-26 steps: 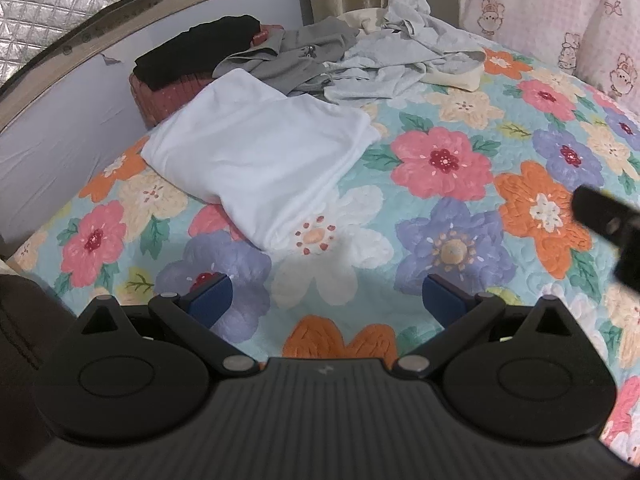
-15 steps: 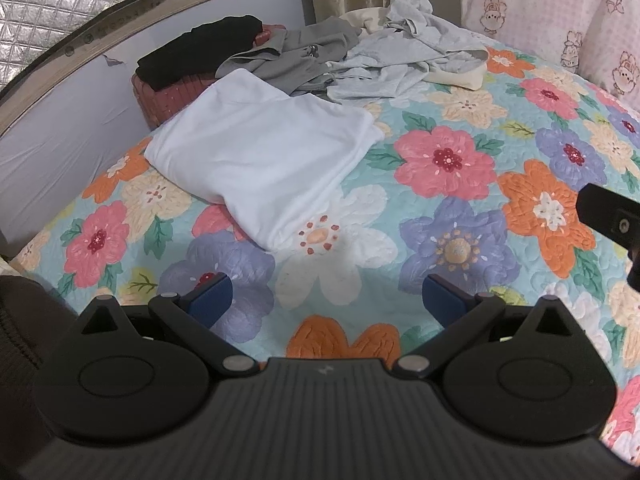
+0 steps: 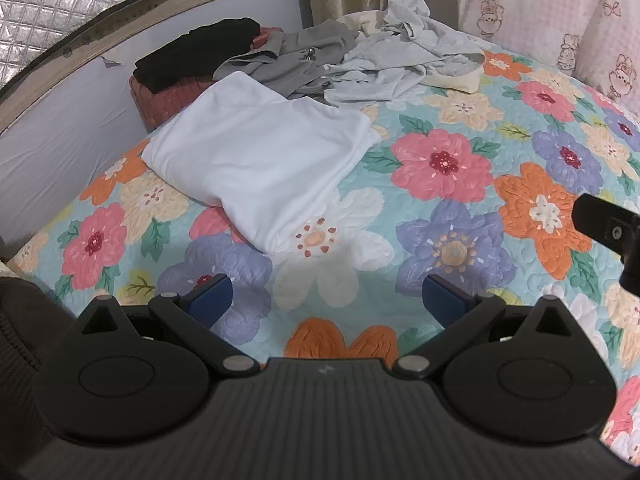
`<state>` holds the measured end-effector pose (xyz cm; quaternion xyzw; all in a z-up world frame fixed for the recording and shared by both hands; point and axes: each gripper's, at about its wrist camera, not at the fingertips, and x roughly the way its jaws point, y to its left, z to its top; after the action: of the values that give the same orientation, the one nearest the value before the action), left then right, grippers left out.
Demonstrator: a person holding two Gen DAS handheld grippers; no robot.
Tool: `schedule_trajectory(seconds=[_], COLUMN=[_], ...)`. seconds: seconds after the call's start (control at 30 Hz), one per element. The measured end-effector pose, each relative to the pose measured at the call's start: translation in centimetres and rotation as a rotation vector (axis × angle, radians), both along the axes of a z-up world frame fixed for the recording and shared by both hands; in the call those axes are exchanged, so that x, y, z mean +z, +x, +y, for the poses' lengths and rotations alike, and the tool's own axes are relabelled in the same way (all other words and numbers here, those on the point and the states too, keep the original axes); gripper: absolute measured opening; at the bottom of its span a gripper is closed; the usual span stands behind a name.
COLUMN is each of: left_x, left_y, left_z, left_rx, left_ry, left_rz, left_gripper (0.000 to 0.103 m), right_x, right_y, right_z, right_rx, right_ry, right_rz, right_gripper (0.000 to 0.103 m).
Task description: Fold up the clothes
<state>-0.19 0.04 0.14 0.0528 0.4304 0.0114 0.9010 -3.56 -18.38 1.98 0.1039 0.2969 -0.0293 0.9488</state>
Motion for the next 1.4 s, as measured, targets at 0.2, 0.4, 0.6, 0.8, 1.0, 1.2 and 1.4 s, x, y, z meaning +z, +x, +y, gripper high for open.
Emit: schedule_trajectory(seconds=[0.2,0.4,0.6,0.8,1.0,1.2,1.4], left_x=[-0.1,-0.1,-0.1,-0.2,-0.3,-0.3,2.0], left_y=[0.1,0.0,0.0,0.0,0.1,0.9,4.0], left_z=[-0.2,-0.4,-0.5,-0.7,-0.9,-0.8,0.7], left_rx=[-0.01,-0.024,-0.029,-0.033,-0.028,-0.024,-0.014], left_ry=[0.006,0.012,0.018,0.023,0.045,0.065,0.093], left_rz=[0.005,0.005,0.006,0.009,0.005,-0.008,-0.08], left_gripper=[0.103,0.103,0.103,0.103,0.103,0.103,0.103], right_x=[-0.4,-0.6,-1.0,-1.2,-1.3,-1.3,-1.2], right_y=[0.2,0.2,0.3,0.4,0.4,0.7,4.1], right_z=[-0.2,-0.3,-0.7,-1.0,-1.2,-0.8,0.3], right_rx=[0.002,0.006,0.0,-0.008,-0.01,0.04,0.256], right_ry=[0.011,0.013,0.022,0.035,0.038,-0.016,-0.04], right_rz=[0.014,0.02,0.038,0.049,0.053,0.001,-0.053], right_gripper=[0.096,0.097,0.097,0.096,0.097,0.097,0.096])
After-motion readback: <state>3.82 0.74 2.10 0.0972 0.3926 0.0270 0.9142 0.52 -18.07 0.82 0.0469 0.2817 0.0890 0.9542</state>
